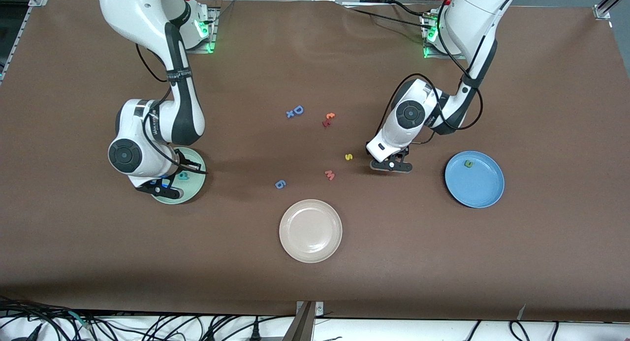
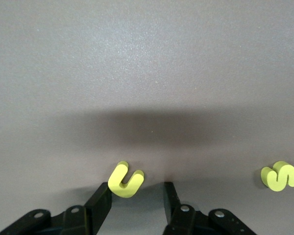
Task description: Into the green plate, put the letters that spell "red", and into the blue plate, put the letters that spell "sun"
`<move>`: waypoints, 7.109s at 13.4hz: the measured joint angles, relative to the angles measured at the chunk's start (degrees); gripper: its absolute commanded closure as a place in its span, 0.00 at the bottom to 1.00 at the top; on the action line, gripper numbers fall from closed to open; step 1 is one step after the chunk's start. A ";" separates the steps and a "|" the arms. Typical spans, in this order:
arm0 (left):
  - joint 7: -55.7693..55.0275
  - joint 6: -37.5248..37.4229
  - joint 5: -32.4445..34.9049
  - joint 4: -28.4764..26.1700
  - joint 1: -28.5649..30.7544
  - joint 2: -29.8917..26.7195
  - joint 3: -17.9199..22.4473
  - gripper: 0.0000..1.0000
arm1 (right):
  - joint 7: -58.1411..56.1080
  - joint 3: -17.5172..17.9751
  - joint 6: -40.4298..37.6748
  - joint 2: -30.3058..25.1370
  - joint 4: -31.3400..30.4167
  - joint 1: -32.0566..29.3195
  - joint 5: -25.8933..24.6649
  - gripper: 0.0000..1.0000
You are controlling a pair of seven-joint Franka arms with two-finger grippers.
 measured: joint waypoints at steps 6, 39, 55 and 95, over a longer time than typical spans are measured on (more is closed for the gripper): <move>-0.03 0.24 0.00 -0.03 0.00 0.03 0.02 0.54 | -0.24 0.19 0.41 1.86 0.01 -0.04 0.14 0.01; -0.03 3.92 0.00 1.74 0.00 2.36 1.43 0.55 | 0.57 13.20 -26.98 -14.48 28.02 -22.86 -9.39 0.01; 1.28 1.87 0.12 2.98 1.16 1.57 1.70 0.55 | -0.77 31.52 -14.02 -24.23 14.48 -38.91 -16.87 0.00; 1.67 -1.91 0.12 2.54 1.31 0.78 0.11 0.76 | -0.76 33.14 -21.32 -27.00 17.62 -38.12 -17.14 0.00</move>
